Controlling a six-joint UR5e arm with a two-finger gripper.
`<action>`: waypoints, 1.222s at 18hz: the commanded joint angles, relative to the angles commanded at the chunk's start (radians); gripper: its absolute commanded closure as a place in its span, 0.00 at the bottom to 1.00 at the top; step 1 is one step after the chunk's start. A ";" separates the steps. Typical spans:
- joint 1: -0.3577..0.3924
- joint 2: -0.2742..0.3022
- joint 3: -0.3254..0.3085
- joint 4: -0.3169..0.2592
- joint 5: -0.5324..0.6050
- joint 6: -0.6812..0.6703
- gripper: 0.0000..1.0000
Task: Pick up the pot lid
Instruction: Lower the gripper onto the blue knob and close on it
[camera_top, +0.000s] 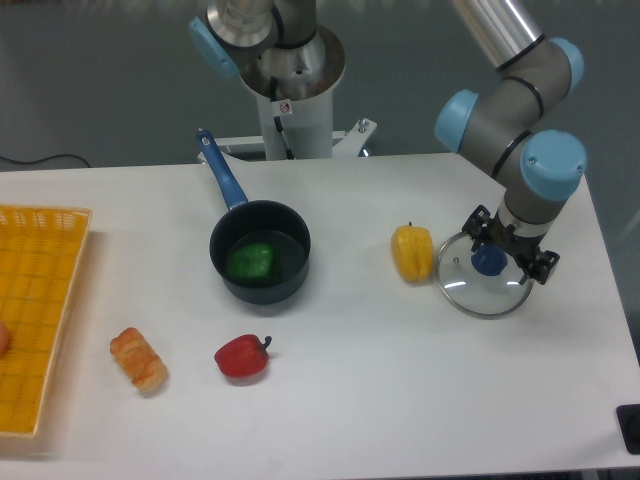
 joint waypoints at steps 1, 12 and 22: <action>0.000 0.000 0.000 0.002 0.000 -0.002 0.00; 0.006 -0.003 -0.020 0.002 0.000 -0.006 0.00; 0.003 -0.006 -0.037 0.000 0.032 -0.008 0.00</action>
